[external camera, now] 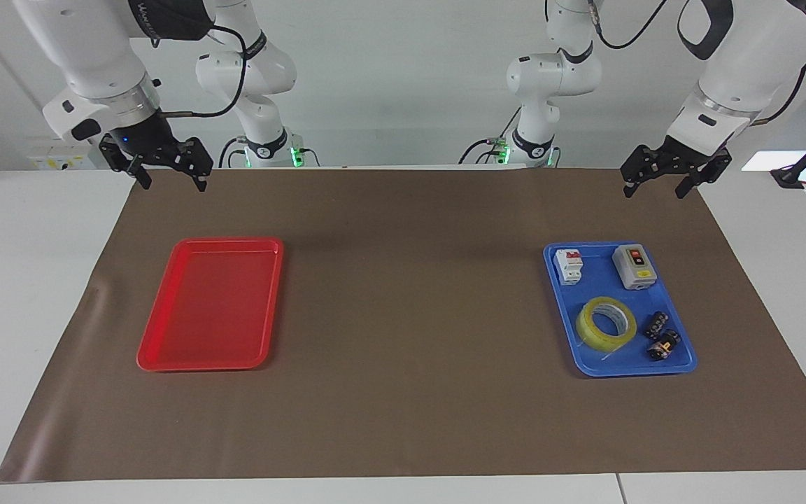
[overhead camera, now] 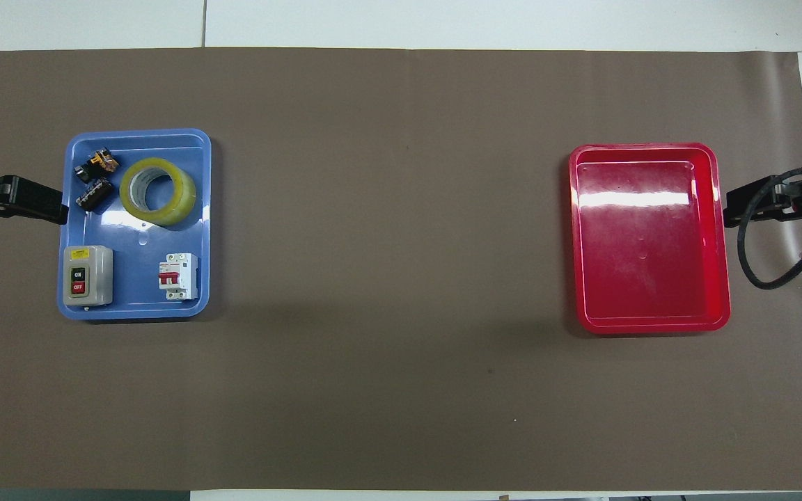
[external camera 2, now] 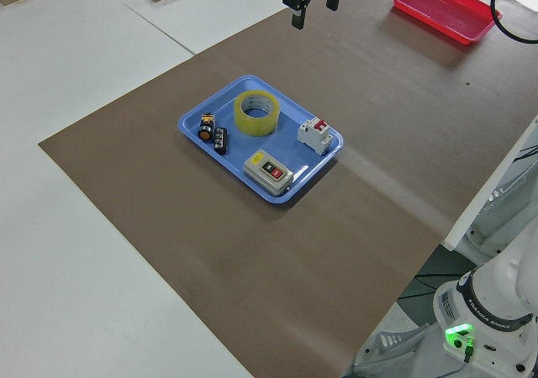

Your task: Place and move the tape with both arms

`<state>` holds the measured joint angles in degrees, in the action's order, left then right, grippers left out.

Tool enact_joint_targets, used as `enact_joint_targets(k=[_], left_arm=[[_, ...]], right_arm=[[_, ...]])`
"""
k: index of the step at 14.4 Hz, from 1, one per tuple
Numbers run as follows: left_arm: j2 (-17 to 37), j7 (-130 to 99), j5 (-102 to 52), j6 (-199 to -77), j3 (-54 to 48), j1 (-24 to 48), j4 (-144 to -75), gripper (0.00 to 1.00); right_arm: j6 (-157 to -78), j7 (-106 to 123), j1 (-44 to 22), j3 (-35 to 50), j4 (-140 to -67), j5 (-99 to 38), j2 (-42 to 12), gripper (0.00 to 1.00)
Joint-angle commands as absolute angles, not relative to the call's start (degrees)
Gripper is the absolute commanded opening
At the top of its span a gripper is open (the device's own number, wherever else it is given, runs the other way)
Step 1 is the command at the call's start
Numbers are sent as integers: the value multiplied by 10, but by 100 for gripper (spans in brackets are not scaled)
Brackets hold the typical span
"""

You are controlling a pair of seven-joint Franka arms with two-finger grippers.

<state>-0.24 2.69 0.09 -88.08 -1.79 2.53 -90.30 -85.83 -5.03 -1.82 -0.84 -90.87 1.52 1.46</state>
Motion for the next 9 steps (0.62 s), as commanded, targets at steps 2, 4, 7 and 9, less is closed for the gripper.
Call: enact_joint_targets(k=[2, 4, 7, 9], left_arm=[[-14, 31, 10, -881, -18, 25, -912, 100], [-13, 33, 11, -887, -17, 24, -911, 100], [-12, 33, 10, -899, -18, 23, -912, 100], [-14, 28, 10, -903, -17, 26, -918, 100]], right_arm=[[-868, -37, -11, -6, -920, 13, 22, 100], [-868, -37, -11, -6, -920, 13, 22, 100], [-867, -37, -11, -6, -920, 13, 22, 100], [-868, -37, -11, -6, -920, 13, 22, 100]])
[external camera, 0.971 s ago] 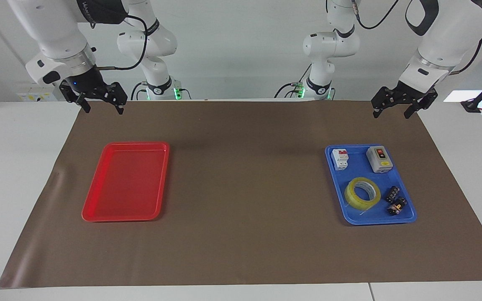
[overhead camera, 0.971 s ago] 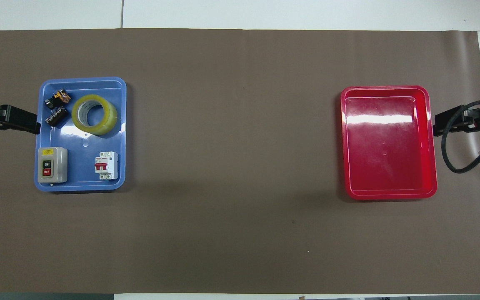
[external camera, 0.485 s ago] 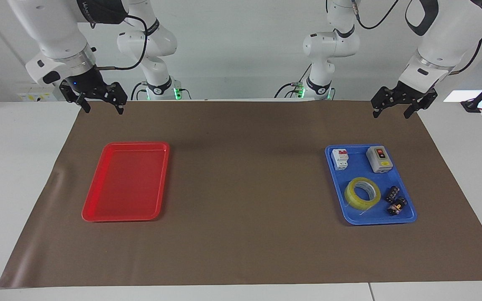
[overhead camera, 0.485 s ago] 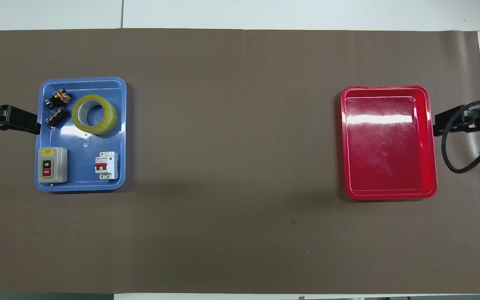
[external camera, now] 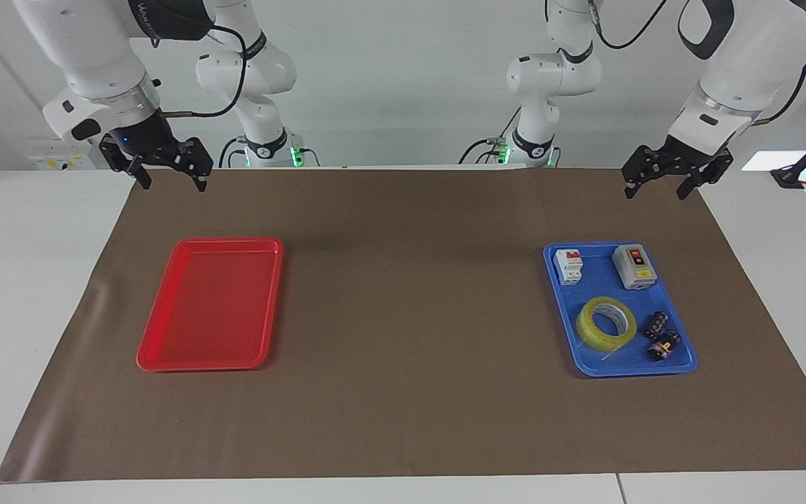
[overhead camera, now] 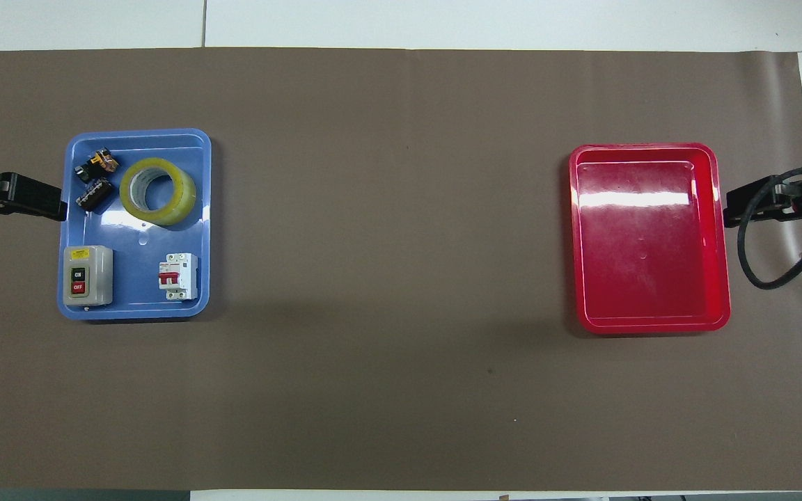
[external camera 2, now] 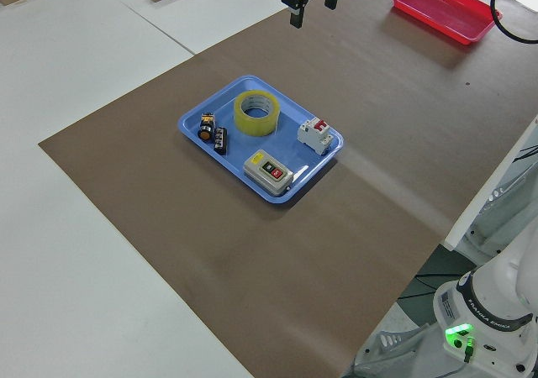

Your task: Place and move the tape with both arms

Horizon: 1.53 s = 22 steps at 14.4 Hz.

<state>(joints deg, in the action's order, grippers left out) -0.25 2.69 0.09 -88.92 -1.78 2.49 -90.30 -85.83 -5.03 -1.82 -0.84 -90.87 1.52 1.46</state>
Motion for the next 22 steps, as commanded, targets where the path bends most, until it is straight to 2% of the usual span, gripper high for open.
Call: enact_joint_targets(k=[1, 4, 8, 13, 18, 22], left_arm=[[-13, 29, 10, -906, -18, 26, -918, 100], [-11, 33, 11, -935, -18, 24, -927, 100], [21, 36, 11, -997, -17, 16, -943, 100], [91, 36, 11, -1109, -17, 2, -981, 100], [132, 37, 11, -1229, -17, -25, -1046, 100], [144, 32, 11, -1296, -17, -30, -1084, 100]], right_arm=[[-868, -37, -11, -6, -920, 13, 22, 100], [-868, -36, -11, -6, -920, 13, 22, 100], [-867, -36, -11, -7, -920, 13, 22, 100], [-868, -36, -11, -7, -920, 13, 22, 100], [-868, -36, -11, -7, -920, 13, 22, 100], [-867, -36, -11, -7, -920, 13, 22, 100]])
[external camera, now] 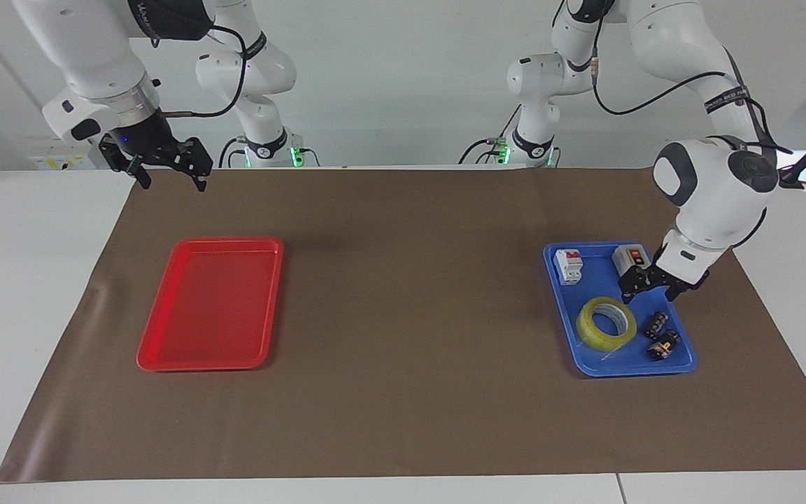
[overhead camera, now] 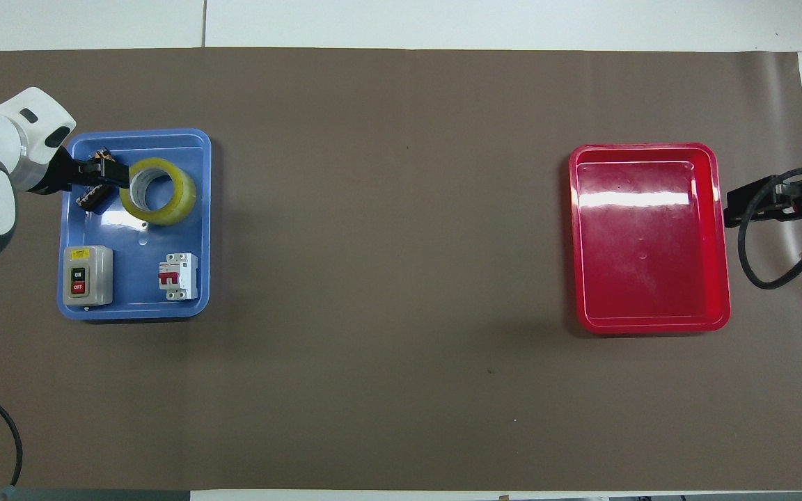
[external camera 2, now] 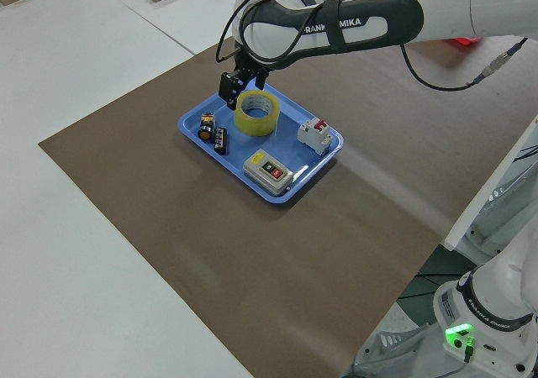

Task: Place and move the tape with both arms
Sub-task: 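Reach the left gripper down into the yellow tape roll's hole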

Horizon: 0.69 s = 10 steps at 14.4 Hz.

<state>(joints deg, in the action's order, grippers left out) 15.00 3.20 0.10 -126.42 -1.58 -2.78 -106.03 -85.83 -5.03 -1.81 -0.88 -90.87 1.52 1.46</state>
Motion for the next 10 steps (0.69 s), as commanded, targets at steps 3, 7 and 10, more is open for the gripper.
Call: enact_joint_targets(k=[3, 7, 10], left_arm=[[163, 27, 11, -1322, -17, -30, -1092, 100], [190, 7, 11, -1356, -17, -28, -1093, 95], [207, -20, 11, -1383, -17, -28, -1094, 91]], right_arm=[[-868, -36, -11, -7, -920, 13, 22, 100], [-867, -36, -11, -7, -920, 13, 22, 100], [-867, -35, -11, -7, -920, 13, 22, 100]])
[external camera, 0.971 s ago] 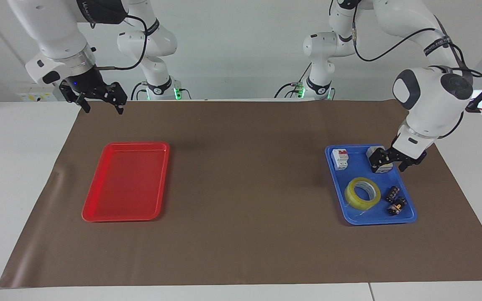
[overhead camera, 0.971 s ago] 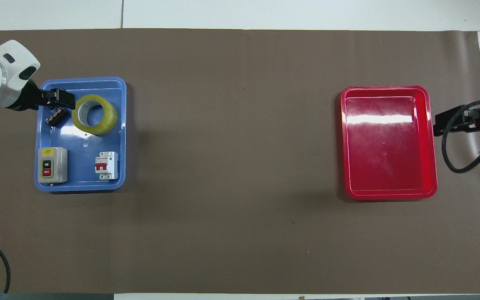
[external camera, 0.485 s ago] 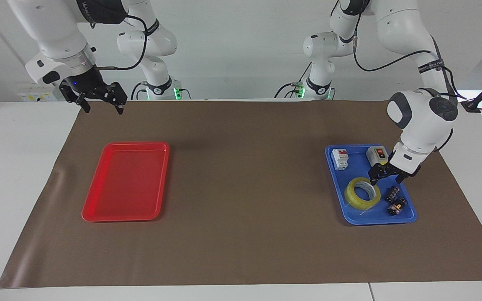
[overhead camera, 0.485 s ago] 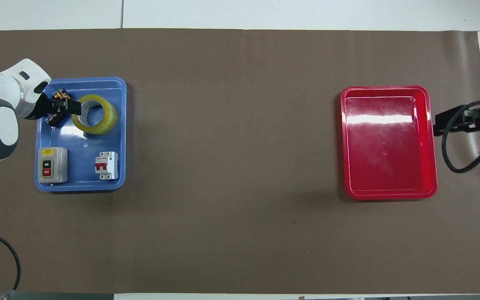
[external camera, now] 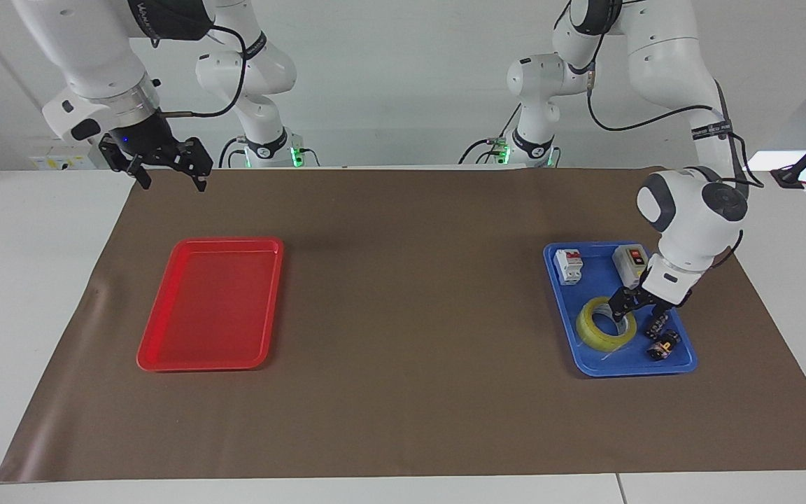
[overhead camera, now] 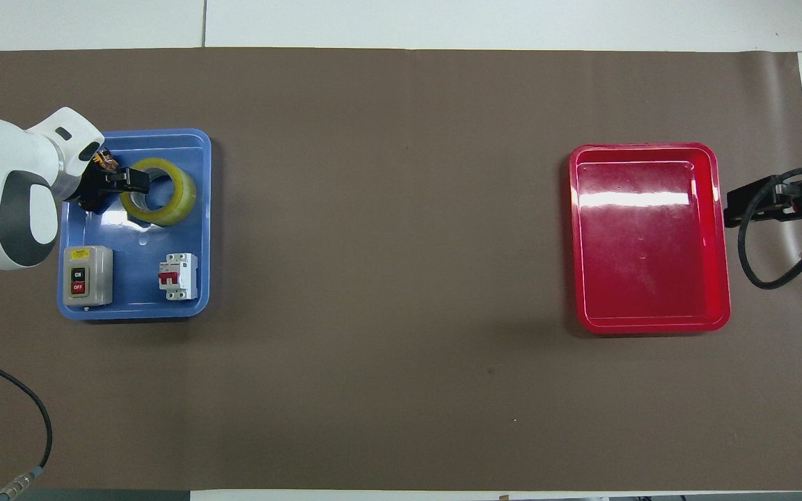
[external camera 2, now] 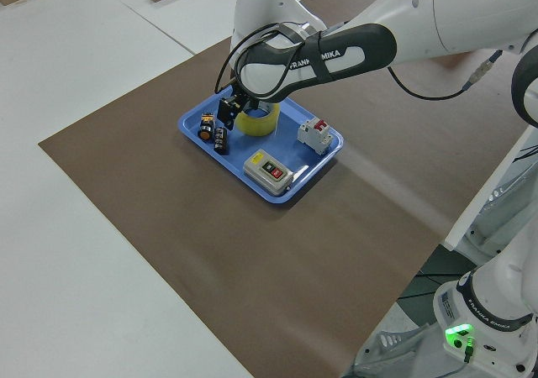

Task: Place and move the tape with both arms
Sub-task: 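Reach the left gripper down into the yellow tape roll's hole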

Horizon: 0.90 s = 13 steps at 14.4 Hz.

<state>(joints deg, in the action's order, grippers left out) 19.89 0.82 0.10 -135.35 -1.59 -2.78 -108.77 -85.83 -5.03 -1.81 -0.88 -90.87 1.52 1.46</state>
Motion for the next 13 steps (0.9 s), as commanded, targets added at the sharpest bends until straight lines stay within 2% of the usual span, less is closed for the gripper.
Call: enact_joint_targets(k=[1, 2, 3, 4, 5, 6, 7, 13], left_arm=[[210, -25, 11, -1386, -18, -27, -1093, 91], [210, -25, 11, -1385, -18, -28, -1094, 90], [210, -25, 11, -1383, -17, -28, -1094, 80], [209, -26, 11, -1379, -17, -26, -1095, 61], [208, -27, 11, -1372, -18, -24, -1095, 31], [207, -27, 11, -1361, -17, -22, -1095, 6], [204, -26, 11, -1346, -17, -22, -1095, 0], [139, -27, 11, -1213, -18, -19, -1079, 0]], right_arm=[[-868, -35, -11, -7, -920, 13, 22, 100], [-868, -35, -11, -7, -920, 13, 22, 100], [-867, -35, -11, -7, -920, 13, 22, 100], [-868, -35, -11, -7, -920, 13, 22, 100], [-868, -35, -11, -7, -920, 13, 22, 100], [-868, -35, -11, -7, -920, 13, 22, 100], [-867, -35, -11, -7, -920, 13, 22, 100], [-868, -35, -11, -7, -920, 13, 22, 100]])
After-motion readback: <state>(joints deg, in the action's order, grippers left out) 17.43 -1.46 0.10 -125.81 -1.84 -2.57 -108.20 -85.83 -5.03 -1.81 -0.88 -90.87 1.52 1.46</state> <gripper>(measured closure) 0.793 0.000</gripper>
